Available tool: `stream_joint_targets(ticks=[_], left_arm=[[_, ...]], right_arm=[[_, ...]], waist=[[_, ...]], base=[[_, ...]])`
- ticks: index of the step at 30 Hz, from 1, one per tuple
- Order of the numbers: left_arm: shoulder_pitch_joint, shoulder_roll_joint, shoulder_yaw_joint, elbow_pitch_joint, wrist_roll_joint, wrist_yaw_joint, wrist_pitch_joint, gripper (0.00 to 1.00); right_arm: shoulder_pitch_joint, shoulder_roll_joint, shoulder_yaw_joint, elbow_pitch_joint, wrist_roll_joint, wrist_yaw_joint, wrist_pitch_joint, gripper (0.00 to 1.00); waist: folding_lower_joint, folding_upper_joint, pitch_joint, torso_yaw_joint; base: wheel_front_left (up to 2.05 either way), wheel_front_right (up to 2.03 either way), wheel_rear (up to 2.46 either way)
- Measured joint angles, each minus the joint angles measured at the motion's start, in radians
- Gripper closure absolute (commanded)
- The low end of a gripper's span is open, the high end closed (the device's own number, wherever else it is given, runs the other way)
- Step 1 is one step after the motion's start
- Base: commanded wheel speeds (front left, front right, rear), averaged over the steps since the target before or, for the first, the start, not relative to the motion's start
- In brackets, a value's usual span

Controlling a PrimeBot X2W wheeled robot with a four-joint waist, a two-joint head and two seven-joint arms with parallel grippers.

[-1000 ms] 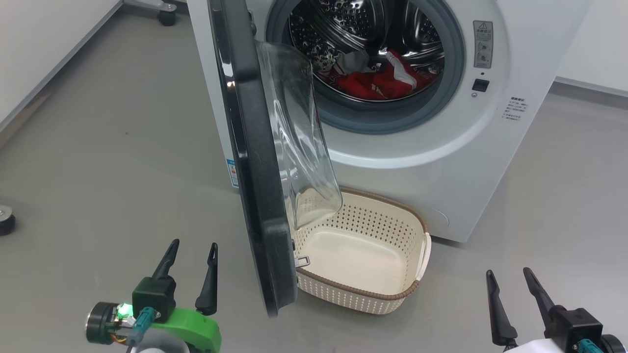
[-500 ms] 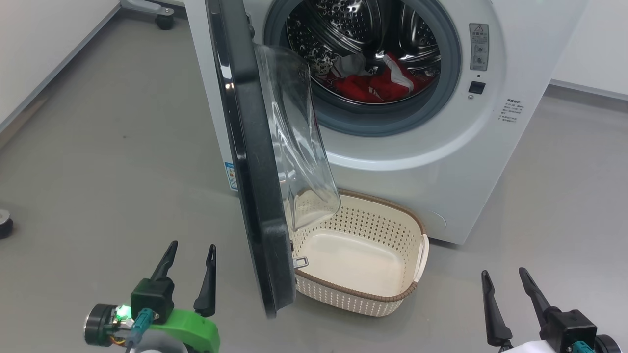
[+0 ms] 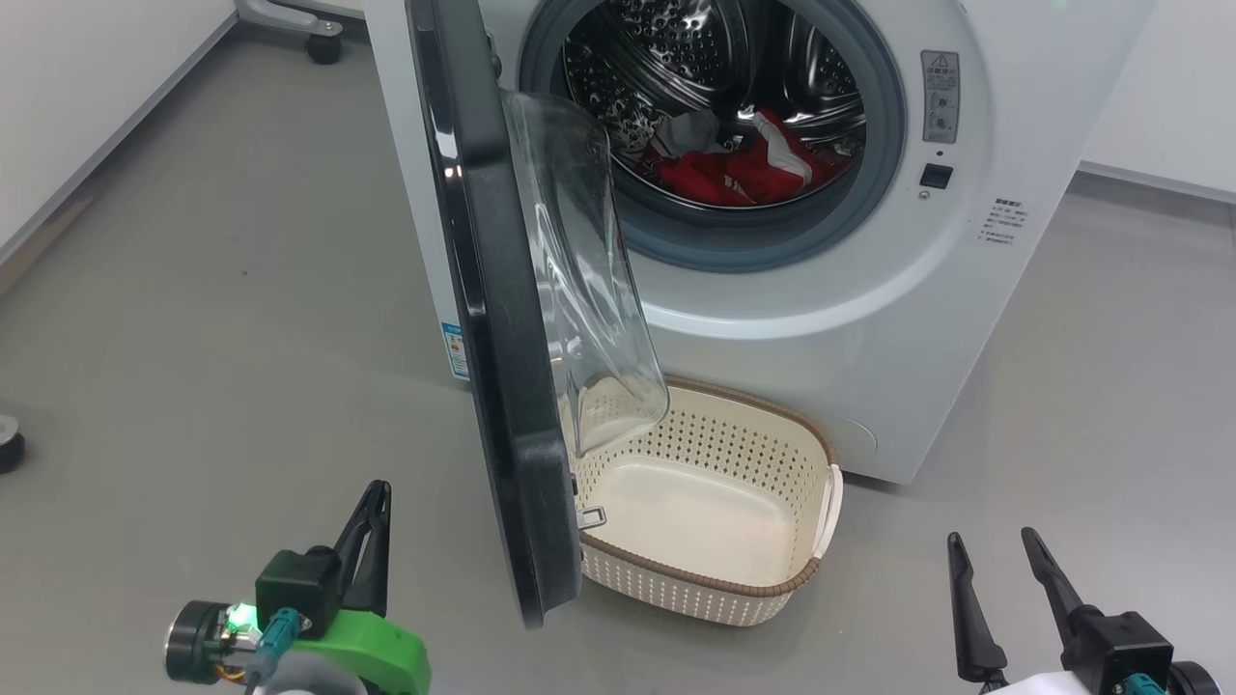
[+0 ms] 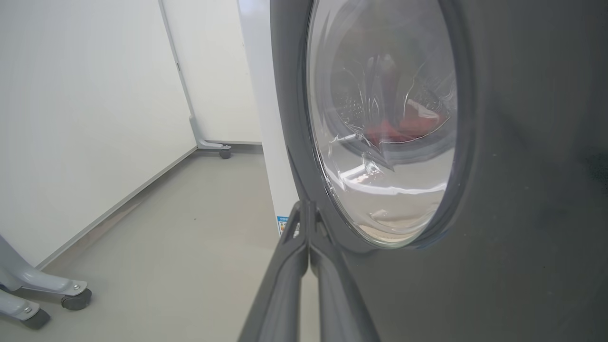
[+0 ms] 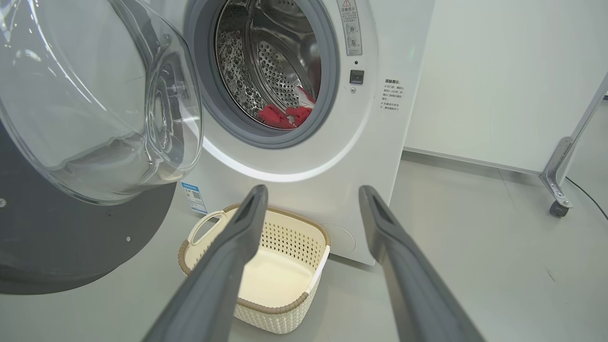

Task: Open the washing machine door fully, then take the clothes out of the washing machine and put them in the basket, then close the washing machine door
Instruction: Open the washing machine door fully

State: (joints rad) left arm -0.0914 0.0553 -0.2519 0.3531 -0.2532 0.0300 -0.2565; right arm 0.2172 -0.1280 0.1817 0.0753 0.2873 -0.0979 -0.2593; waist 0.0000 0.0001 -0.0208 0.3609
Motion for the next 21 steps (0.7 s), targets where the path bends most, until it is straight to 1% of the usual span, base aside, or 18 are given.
stream_joint_targets(ticks=[7,11,16,21], left_arm=[[0.000,0.000,0.013,-0.008,0.000,0.000,0.000,1.00],[-0.002,0.000,0.036,-0.048,0.000,0.004,0.000,1.00],[-0.030,-0.001,0.058,-0.138,0.012,0.019,0.000,1.00],[-0.092,-0.002,0.076,-0.277,0.039,0.027,0.000,1.00]], right_arm=[[0.002,0.005,-0.007,-0.002,-0.008,0.003,0.000,0.00],[0.002,0.008,-0.014,-0.003,-0.011,0.005,0.000,0.00],[0.002,0.010,-0.020,-0.004,-0.018,0.012,0.000,0.00],[0.002,0.013,-0.026,-0.004,-0.027,0.017,0.000,0.00]], waist=[[0.0000,0.0000,0.000,0.000],[0.0000,0.0000,-0.001,0.001],[0.0000,0.0000,-0.002,0.003],[0.0000,0.0000,-0.004,0.006]], base=[[0.00,0.00,0.00],[0.00,0.00,0.00],[0.00,0.00,0.00],[0.00,0.00,0.00]])
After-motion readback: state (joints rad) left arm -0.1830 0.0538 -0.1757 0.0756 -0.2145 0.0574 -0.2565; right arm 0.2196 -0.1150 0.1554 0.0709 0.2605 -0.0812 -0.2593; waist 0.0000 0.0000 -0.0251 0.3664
